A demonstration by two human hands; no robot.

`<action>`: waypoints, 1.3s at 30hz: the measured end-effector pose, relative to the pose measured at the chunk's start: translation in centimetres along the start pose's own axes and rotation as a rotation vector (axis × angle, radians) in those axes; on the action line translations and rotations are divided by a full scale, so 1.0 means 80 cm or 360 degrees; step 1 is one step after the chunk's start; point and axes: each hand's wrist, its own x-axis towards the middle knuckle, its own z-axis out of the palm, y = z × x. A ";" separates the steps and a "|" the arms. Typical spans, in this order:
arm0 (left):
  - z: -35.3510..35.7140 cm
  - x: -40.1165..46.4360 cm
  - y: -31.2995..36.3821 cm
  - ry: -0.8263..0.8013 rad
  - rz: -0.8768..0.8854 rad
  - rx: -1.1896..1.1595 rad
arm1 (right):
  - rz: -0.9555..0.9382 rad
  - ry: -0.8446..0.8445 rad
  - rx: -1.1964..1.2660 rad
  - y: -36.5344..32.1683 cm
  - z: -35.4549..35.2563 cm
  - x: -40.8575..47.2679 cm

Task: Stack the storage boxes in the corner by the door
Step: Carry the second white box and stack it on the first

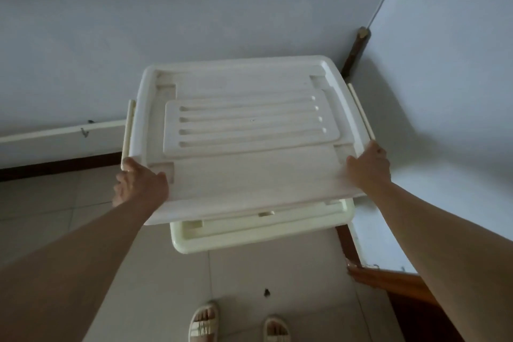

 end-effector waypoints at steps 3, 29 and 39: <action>0.009 -0.001 -0.004 0.0072 -0.0011 -0.0104 | 0.0036 0.0048 0.0160 0.011 0.007 0.017; 0.028 -0.024 -0.010 0.0274 -0.0035 -0.0380 | 0.0218 0.0113 0.0234 0.036 -0.008 0.025; 0.034 -0.037 -0.014 0.0301 -0.0032 -0.0379 | 0.0185 0.0077 0.0263 0.041 -0.009 0.022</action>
